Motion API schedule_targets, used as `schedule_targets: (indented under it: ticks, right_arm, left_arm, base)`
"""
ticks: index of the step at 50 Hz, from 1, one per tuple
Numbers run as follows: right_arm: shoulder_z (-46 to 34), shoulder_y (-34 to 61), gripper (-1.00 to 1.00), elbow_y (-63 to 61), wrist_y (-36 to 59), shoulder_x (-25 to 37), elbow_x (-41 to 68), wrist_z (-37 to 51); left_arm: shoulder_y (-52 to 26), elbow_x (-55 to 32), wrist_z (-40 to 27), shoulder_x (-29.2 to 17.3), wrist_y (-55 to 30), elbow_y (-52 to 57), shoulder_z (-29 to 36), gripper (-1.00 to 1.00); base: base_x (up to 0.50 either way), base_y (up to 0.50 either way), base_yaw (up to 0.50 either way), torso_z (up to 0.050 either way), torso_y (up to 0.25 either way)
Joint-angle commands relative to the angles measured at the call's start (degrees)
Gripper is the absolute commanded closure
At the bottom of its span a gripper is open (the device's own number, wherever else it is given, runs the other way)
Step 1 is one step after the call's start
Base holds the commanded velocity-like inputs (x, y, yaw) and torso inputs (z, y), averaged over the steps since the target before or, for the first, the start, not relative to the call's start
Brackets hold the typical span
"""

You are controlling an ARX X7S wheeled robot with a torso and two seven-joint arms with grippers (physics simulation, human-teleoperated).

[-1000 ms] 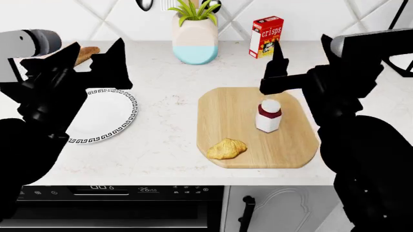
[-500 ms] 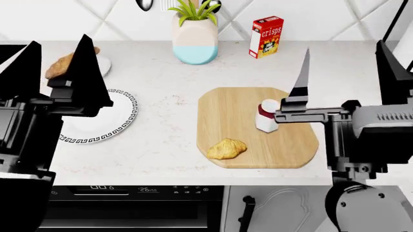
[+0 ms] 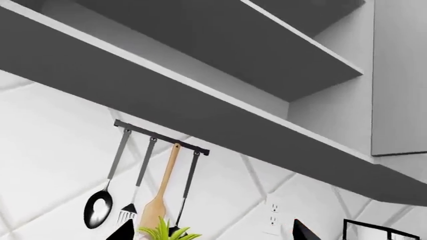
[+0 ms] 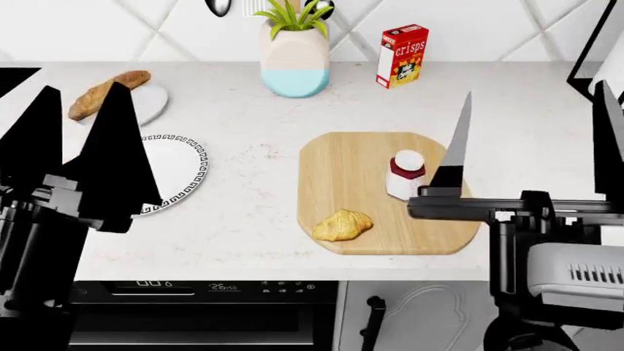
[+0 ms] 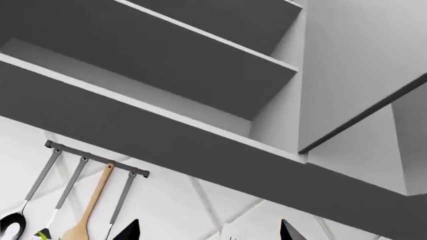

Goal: From the different types of pastries on the counter, select a croissant and place it on the cutting board. Then retrieve a jar of jam from the cabinet and place it alongside the croissant on the cutting board.

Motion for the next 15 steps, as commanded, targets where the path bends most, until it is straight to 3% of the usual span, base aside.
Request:
schedule_targets:
  ticks: [1,15]
  right_arm:
    - [-0.7,-2.8,-1.00,-2.1,-3.4,0.8,-3.1,1.8]
    - [-1.4,-2.5,-1.00,-3.1,-2.8,0.4,-5.3,2.5]
  left_arm:
    - [5.1,2.4,1.9,-0.5,4.1,2.6,-1.3,-1.00]
    - [7.7,3.0,3.2,-1.0,6.3,4.3,-2.1,-1.00]
  base:
    - [0.00,0.00,0.00,0.000,0.000]
    - [0.00,0.00,0.00,0.000,0.000]
